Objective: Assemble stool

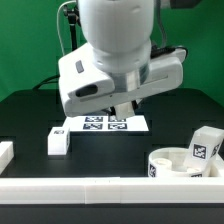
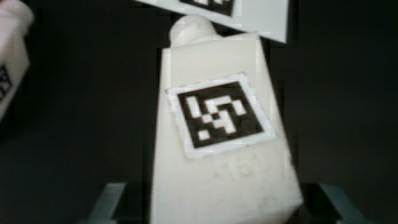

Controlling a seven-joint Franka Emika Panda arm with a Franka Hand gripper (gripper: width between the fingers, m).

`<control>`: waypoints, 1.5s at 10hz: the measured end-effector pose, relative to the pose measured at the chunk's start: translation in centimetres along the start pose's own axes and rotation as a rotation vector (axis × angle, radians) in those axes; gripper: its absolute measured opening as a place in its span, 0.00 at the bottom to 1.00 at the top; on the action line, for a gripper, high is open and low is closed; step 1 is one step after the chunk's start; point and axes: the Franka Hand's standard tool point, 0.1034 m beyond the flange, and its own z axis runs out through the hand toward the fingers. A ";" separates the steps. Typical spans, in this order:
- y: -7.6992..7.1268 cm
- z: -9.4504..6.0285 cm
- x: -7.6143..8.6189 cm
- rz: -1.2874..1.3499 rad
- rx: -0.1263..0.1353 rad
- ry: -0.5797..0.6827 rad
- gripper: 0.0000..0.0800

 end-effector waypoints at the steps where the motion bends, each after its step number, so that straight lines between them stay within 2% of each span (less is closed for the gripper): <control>1: 0.1 -0.8 0.1 0.006 -0.001 0.048 0.41; 2: 0.6 -0.9 0.8 0.003 -0.028 0.143 0.41; 4: 1.2 -1.0 0.9 0.016 -0.055 0.267 0.41; 6: 2.0 -1.4 1.3 0.022 -0.096 0.411 0.41; 7: 2.3 -1.7 1.5 0.042 -0.101 0.490 0.41; 8: 2.3 -1.7 1.1 0.101 -0.041 0.525 0.41; 9: 2.5 -2.2 1.2 0.144 -0.004 0.585 0.41; 10: 2.2 -2.4 1.2 0.166 0.010 0.635 0.41; 11: 1.6 -2.7 1.2 0.203 0.043 0.698 0.41; 12: 1.4 -3.0 1.2 0.207 0.035 0.755 0.41; 13: 2.3 -3.1 1.4 0.208 -0.019 0.839 0.41; 15: 3.3 -3.1 1.4 0.224 -0.089 0.942 0.41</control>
Offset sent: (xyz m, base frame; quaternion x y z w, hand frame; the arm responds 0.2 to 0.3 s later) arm 0.0000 0.0000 0.0000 0.0000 0.1296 0.0000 0.9916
